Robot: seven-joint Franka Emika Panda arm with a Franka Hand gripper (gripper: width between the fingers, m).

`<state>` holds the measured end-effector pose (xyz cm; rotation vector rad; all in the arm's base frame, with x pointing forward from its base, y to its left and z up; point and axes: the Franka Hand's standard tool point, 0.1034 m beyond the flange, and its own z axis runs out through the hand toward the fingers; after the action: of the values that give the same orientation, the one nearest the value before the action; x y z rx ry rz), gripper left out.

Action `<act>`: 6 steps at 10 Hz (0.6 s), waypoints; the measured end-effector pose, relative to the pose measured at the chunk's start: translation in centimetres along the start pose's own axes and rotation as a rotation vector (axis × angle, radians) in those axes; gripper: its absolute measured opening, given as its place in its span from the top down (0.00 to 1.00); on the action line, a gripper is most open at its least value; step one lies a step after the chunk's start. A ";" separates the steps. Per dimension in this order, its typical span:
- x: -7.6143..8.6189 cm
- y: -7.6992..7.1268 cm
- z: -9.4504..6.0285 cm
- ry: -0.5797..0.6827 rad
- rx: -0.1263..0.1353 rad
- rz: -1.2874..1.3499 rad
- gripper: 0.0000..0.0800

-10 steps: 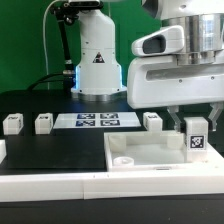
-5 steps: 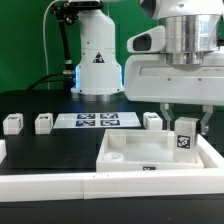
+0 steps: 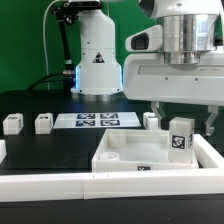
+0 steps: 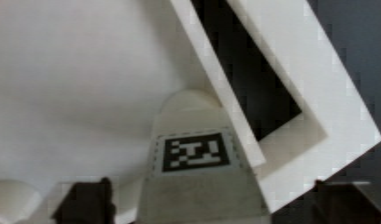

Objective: Assemble square table

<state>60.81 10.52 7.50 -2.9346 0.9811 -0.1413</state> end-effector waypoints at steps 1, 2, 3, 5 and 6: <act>-0.2 0.1 -0.4 0.001 0.005 -0.051 0.26; -0.4 0.4 -1.3 0.000 0.013 -0.123 0.20; -0.7 0.8 -2.2 -0.001 0.020 -0.168 0.19; -1.0 1.1 -2.5 -0.004 0.020 -0.174 0.19; -1.0 1.1 -2.4 -0.005 0.019 -0.174 0.19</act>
Offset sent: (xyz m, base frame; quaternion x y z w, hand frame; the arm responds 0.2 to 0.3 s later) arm -0.0387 0.0012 0.0268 0.0187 -0.0243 -0.0743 0.9968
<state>59.11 10.21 9.74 -2.9978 0.7176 -0.1488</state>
